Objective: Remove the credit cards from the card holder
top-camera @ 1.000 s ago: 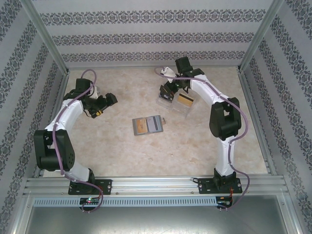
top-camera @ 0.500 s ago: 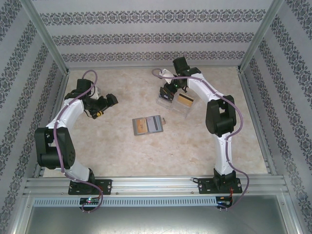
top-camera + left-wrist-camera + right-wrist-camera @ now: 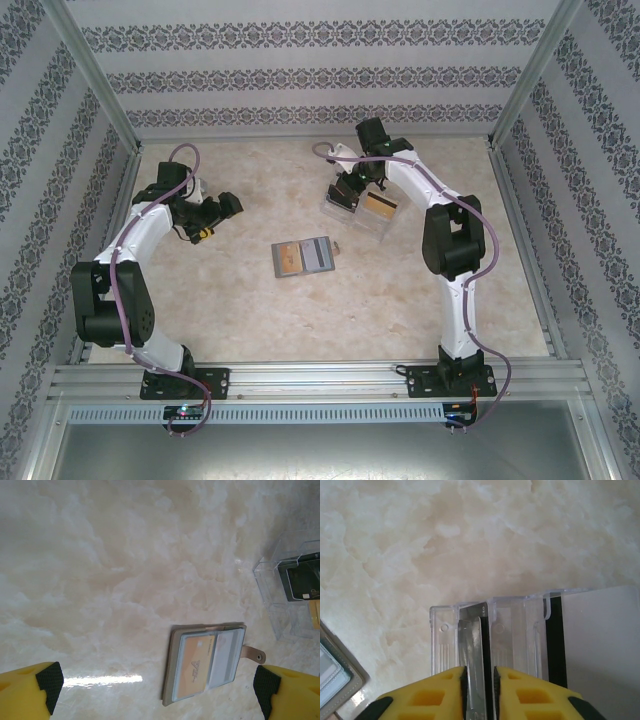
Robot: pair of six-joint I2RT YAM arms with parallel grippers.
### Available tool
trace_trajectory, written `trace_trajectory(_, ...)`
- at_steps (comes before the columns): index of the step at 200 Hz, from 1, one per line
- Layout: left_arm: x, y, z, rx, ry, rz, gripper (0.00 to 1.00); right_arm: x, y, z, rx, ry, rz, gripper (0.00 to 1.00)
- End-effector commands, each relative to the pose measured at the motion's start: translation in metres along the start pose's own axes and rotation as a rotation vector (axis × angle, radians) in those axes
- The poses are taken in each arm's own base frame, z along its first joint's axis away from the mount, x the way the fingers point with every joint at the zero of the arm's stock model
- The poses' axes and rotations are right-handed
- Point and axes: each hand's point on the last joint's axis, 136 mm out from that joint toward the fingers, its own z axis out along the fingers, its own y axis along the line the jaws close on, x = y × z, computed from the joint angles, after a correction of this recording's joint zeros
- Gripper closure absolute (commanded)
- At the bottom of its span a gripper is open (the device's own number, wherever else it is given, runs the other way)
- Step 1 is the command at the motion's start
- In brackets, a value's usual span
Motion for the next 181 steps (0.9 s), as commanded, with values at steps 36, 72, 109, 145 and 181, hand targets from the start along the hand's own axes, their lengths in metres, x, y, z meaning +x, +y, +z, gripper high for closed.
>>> trace_trajectory(36,0.003,-0.001,-0.007,0.014,-0.008,-0.013,0.01,-0.016,0.004,-0.022,0.018,-0.035,0.07,0.67)
trace_trajectory(72,0.009,0.003,-0.01,0.007,-0.011,-0.022,0.01,-0.031,0.024,-0.047,0.074,-0.094,0.244,0.5)
trace_trajectory(109,0.02,0.007,-0.01,0.009,-0.006,-0.043,0.0,-0.042,0.073,-0.059,0.031,-0.199,0.478,0.43)
trace_trajectory(145,0.032,0.011,-0.01,0.02,-0.018,-0.057,0.0,-0.045,0.146,-0.043,-0.18,-0.199,0.627,0.4)
trace_trajectory(181,0.04,0.009,-0.006,0.032,-0.016,-0.061,0.0,-0.031,0.178,-0.011,-0.203,-0.137,0.772,0.41)
